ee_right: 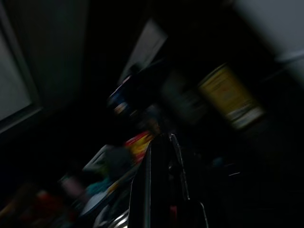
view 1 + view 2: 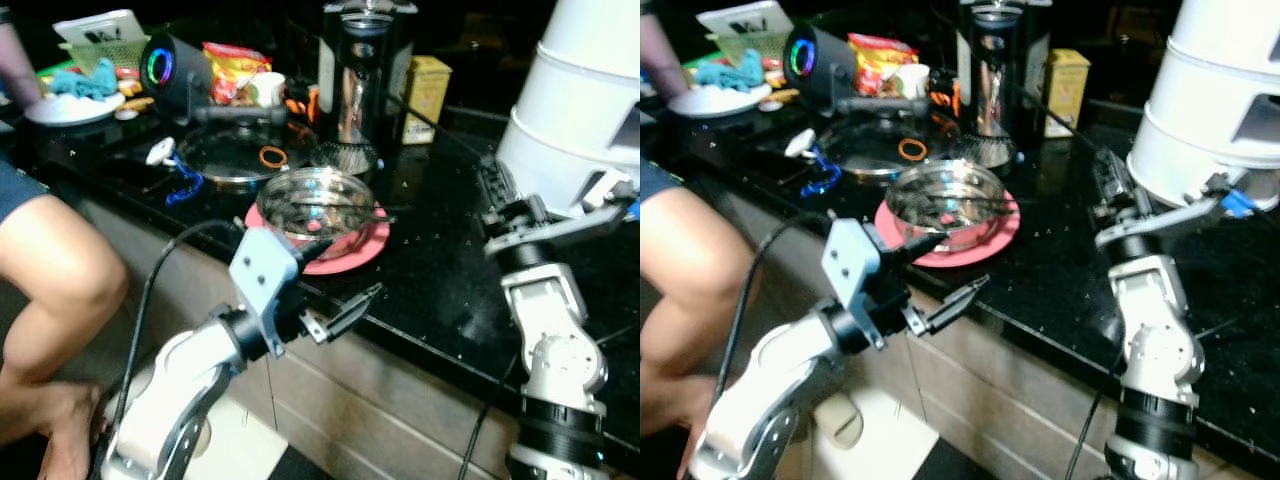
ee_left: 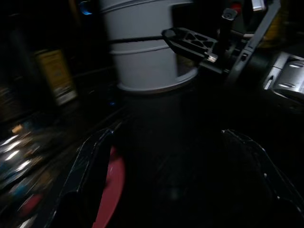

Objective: Kitchen organization

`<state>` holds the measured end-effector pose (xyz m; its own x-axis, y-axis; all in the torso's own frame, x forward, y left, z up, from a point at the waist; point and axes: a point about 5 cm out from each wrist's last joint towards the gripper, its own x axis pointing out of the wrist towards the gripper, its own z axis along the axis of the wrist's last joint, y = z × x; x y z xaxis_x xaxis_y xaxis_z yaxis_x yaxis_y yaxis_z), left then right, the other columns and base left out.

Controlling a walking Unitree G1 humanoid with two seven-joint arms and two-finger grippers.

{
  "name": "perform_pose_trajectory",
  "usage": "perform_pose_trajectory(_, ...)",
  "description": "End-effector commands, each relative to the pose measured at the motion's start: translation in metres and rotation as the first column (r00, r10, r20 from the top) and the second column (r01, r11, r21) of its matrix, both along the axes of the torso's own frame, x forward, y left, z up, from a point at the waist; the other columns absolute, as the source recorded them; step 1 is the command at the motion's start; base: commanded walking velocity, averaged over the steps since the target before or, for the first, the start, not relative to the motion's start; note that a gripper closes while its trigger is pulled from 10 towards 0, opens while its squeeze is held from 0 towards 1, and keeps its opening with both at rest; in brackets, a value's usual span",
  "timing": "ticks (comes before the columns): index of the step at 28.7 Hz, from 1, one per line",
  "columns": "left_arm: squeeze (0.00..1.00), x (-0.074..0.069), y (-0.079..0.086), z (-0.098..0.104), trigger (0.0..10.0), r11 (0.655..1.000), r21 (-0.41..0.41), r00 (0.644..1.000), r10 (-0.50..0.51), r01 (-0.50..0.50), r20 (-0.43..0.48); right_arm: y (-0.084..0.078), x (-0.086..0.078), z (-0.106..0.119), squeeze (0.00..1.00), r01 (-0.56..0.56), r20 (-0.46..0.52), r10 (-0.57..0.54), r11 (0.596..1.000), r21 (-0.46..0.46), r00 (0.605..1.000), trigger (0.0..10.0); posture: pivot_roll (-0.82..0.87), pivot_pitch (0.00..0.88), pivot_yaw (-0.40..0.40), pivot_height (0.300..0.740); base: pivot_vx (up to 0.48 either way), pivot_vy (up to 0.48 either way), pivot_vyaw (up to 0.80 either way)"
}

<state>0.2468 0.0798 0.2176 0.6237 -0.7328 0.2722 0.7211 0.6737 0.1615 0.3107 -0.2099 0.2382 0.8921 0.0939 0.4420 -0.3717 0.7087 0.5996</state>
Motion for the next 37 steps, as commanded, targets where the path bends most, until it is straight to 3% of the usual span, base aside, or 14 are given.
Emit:
perform_pose_trajectory(1, 0.0, 0.002, 0.0, -0.001, 10.0, 1.0, 0.015, 1.0, 0.012, -0.011, -0.007, -0.005, 0.001, -0.002, 0.0, 0.025, -0.014, -0.025, 1.0, -0.005, 1.0, 10.0, -0.04, 0.0, 0.004, 0.74, 0.0, 0.0, -0.8)
perform_pose_trajectory(5, 0.0, 0.01, 0.006, 0.002, 10.0, 0.992, 0.066, 0.993, 0.109, -0.112, 0.039, -0.006, 0.0, -0.001, 0.0, 0.029, -0.014, -0.029, 0.999, -0.015, 0.999, 10.0, -0.04, 0.0, 0.004, 0.74, 0.0, 0.0, -0.8)
perform_pose_trajectory(12, 0.0, 0.02, 0.012, 0.009, 10.0, 0.976, 0.132, 0.982, 0.162, -0.174, 0.101, -0.006, 0.0, 0.0, 0.0, 0.027, -0.012, -0.028, 0.998, -0.048, 1.0, 10.0, -0.04, 0.0, 0.003, 0.74, 0.0, 0.0, -0.8)
perform_pose_trajectory(14, 0.0, 0.028, 0.018, 0.008, 10.0, 0.949, 0.215, 0.968, 0.203, -0.232, 0.147, -0.004, -0.001, 0.0, 0.0, 0.016, -0.008, -0.017, 0.998, -0.065, 1.0, 10.0, -0.05, 0.0, 0.004, 0.74, 0.0, 0.0, -0.8)
perform_pose_trajectory(18, 0.0, 0.037, 0.027, 0.008, 10.0, 0.921, 0.266, 0.953, 0.244, -0.285, 0.177, -0.002, -0.001, 0.0, 0.0, 0.009, -0.006, -0.01, 0.996, -0.085, 1.0, 10.0, -0.05, 0.0, 0.005, 0.74, 0.0, 0.0, -0.8)
perform_pose_trajectory(20, 0.0, 0.052, 0.042, 0.011, 10.0, 0.877, 0.305, 0.925, 0.315, -0.37, 0.214, 0.0, -0.003, 0.0, 0.0, 0.005, -0.003, -0.006, 0.995, -0.097, 1.0, 10.0, -0.06, 0.0, 0.005, 0.74, 0.0, 0.0, -0.39)
perform_pose_trajectory(24, 0.0, 0.064, 0.05, 0.014, 10.0, 0.84, 0.352, 0.907, 0.342, -0.413, 0.247, 0.004, -0.004, 0.0, 0.0, -0.013, 0.002, 0.014, 0.992, -0.124, 1.0, 10.0, -0.06, 0.0, 0.006, 0.74, 0.0, 0.0, 0.0)
perform_pose_trajectory(27, 0.0, 0.071, 0.054, 0.013, 10.0, 0.819, 0.387, 0.903, 0.35, -0.424, 0.249, 0.008, -0.006, 0.001, 0.0, -0.034, 0.008, 0.035, 0.989, -0.145, 0.999, 10.0, -0.07, 0.0, 0.009, 0.74, 0.0, 0.0, 0.0)
perform_pose_trajectory(29, 0.0, 0.079, 0.057, 0.008, 10.0, 0.779, 0.477, 0.913, 0.34, -0.407, 0.224, 0.014, -0.01, 0.004, 0.0, -0.067, 0.019, 0.072, 0.981, -0.184, 0.997, 10.0, -0.07, 0.0, 0.01, 0.74, 0.0, 0.0, 0.0)
perform_pose_trajectory(31, 0.0, 0.08, 0.057, 0.007, 10.0, 0.774, 0.489, 0.915, 0.337, -0.403, 0.22, 0.014, -0.01, 0.004, 0.0, -0.07, 0.021, 0.076, 0.979, -0.19, 0.997, 10.0, -0.07, 0.0, 0.011, 0.74, 0.0, 0.0, 0.0)
perform_pose_trajectory(34, 0.0, 0.083, 0.059, -0.001, 10.0, 0.716, 0.585, 0.923, 0.333, -0.38, 0.193, 0.014, -0.011, 0.005, 0.0, -0.069, 0.022, 0.075, 0.979, -0.194, 0.997, 10.0, -0.08, 0.0, 0.017, 0.74, 0.0, 0.0, 0.0)
perform_pose_trajectory(37, 0.0, 0.083, 0.059, -0.003, 10.0, 0.718, 0.591, 0.927, 0.326, -0.369, 0.183, 0.014, -0.011, 0.006, 0.0, -0.068, 0.026, 0.074, 0.979, -0.192, 0.997, 10.0, -0.08, 0.0, 0.017, 0.74, 0.0, 0.0, 0.0)
